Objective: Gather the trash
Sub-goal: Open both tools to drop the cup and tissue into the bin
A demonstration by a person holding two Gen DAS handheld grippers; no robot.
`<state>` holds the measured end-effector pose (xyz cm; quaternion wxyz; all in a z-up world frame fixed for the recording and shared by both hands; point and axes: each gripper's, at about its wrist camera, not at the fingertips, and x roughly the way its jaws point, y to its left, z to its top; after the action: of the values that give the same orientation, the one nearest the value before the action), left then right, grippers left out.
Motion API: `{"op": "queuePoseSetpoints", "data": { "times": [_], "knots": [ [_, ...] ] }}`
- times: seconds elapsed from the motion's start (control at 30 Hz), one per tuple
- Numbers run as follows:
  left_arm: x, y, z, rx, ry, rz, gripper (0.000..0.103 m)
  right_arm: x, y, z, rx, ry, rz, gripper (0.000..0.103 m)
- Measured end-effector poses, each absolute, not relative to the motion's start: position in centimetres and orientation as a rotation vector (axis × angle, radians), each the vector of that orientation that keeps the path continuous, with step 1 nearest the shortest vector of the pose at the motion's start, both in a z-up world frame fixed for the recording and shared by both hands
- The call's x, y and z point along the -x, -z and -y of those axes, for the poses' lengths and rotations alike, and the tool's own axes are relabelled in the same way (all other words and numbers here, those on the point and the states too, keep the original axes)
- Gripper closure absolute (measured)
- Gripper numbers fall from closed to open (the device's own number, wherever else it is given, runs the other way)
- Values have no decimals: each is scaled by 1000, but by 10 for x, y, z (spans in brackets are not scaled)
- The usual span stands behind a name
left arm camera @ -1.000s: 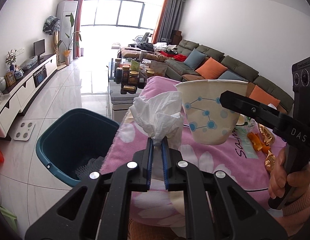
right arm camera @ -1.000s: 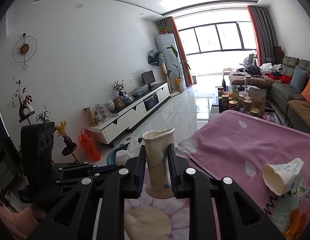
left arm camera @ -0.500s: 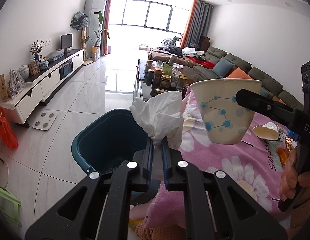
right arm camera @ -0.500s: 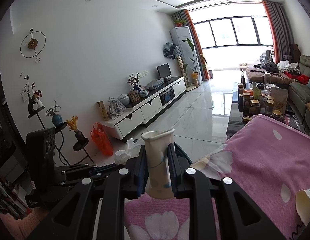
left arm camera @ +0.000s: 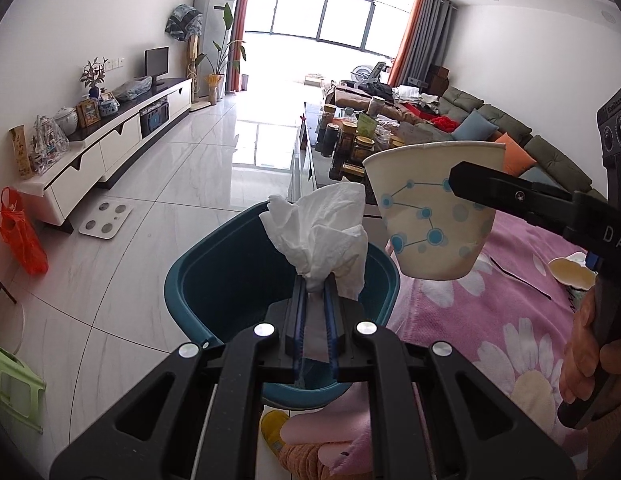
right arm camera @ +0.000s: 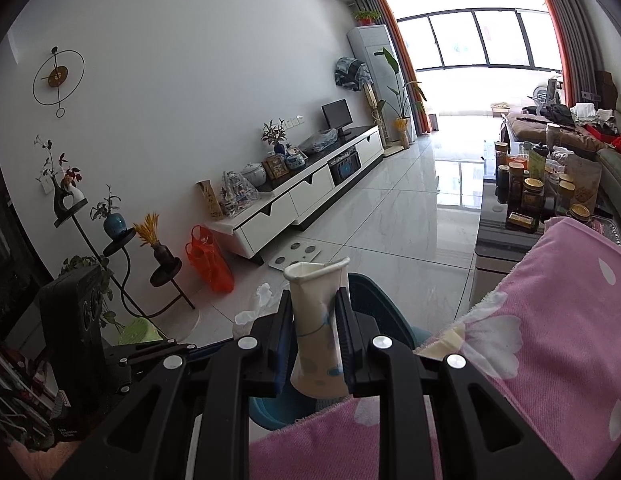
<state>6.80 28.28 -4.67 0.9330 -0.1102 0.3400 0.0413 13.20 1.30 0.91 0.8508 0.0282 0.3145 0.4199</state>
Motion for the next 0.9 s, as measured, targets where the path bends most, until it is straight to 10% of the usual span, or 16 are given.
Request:
{"op": "queuePoseSetpoints", "data": {
  "times": [0.9],
  "knots": [
    [-129, 110, -298, 267, -183, -810, 76, -165, 29, -51, -18, -836, -835, 77]
  ]
}}
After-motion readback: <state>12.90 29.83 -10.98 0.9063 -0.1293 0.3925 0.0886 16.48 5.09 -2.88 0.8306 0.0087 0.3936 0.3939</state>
